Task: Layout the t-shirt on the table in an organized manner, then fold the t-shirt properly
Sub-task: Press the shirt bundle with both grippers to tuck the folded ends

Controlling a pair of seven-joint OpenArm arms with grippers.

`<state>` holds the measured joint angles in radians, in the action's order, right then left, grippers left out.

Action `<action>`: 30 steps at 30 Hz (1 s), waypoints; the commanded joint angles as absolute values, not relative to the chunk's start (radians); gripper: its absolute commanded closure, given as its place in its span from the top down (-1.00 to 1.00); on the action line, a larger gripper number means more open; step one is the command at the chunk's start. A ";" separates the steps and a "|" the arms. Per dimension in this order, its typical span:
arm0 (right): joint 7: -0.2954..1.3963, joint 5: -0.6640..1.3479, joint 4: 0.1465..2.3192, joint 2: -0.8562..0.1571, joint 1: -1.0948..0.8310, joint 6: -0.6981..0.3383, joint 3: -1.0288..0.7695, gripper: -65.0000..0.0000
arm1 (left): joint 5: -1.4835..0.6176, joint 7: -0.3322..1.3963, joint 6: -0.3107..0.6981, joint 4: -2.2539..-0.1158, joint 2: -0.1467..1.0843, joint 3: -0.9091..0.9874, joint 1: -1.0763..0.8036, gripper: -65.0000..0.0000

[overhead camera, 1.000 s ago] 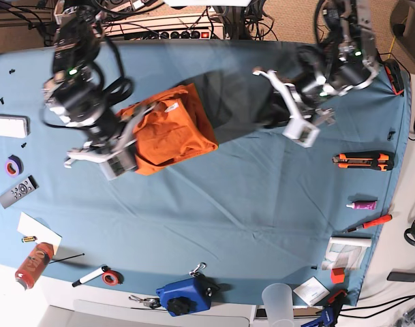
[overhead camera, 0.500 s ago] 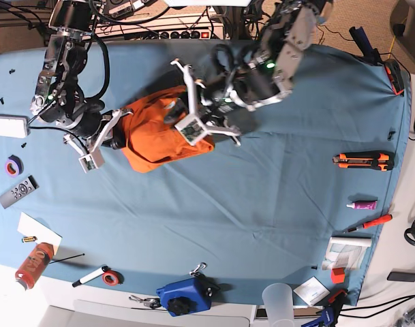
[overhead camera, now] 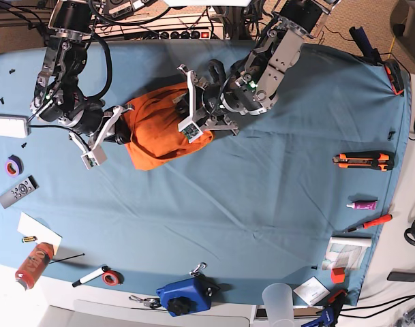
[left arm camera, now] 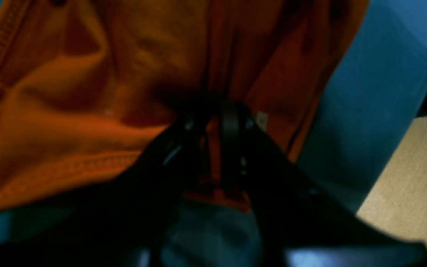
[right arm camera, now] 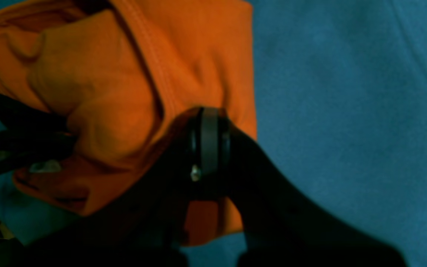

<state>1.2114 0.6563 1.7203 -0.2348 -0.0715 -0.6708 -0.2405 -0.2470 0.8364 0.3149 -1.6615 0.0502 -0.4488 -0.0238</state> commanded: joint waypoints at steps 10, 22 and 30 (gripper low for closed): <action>1.217 0.736 1.822 -0.244 -0.025 -0.698 -0.249 -1.00 | -0.286 0.920 0.310 -1.934 0.042 -0.448 -0.014 -0.69; 1.177 0.521 1.826 -0.250 0.047 -0.693 -0.257 -1.00 | -0.070 0.910 -0.037 -1.990 0.002 -0.448 -0.089 0.19; 1.144 0.271 1.826 -0.250 0.047 -0.596 -0.257 -1.00 | -0.067 0.919 -0.181 -1.950 -0.042 -0.434 -0.157 0.19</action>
